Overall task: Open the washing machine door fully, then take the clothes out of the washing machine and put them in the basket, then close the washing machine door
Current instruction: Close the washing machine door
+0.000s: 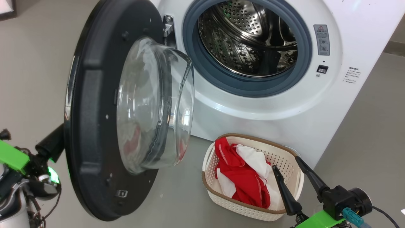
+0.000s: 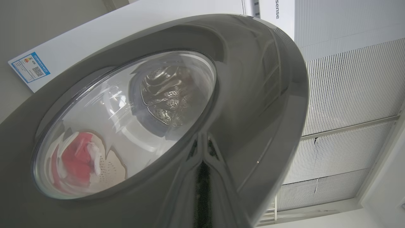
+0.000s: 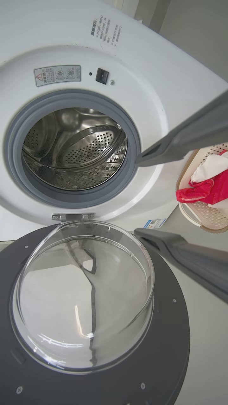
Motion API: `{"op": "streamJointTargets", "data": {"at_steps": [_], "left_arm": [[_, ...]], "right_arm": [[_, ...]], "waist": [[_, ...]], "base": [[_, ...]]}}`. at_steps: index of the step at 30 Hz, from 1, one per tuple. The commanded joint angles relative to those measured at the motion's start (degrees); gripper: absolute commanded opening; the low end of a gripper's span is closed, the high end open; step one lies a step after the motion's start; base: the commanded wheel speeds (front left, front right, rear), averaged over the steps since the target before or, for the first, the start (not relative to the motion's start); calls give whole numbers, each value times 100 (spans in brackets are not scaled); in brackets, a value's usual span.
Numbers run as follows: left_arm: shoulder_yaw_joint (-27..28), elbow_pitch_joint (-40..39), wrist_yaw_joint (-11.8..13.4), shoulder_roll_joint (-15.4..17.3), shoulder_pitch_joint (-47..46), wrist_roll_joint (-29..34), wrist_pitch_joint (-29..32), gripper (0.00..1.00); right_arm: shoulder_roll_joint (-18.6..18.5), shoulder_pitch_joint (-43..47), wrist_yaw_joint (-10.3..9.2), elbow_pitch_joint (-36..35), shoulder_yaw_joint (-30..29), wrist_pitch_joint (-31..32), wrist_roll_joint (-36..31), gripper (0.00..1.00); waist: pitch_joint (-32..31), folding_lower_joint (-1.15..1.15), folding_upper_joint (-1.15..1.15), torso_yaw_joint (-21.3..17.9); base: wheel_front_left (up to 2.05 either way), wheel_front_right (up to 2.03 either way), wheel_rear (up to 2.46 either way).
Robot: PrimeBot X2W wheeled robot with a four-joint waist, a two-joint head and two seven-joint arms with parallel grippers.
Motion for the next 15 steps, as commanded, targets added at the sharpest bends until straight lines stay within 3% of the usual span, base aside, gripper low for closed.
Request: {"op": "streamJointTargets", "data": {"at_steps": [1, 15], "left_arm": [[25, -227, 24, 96, -3, -83, 47, 0], [-1083, -633, 225, 44, 578, -1203, -433, 0]], "right_arm": [[-40, -242, 26, -112, 134, -52, 130, 100], [-40, -193, 26, -33, 138, -53, 304, 100]], "waist": [[9, 0, 0, -28], [-72, 0, 0, -387]], "base": [[0, 0, 0], [0, 0, 0]]}}
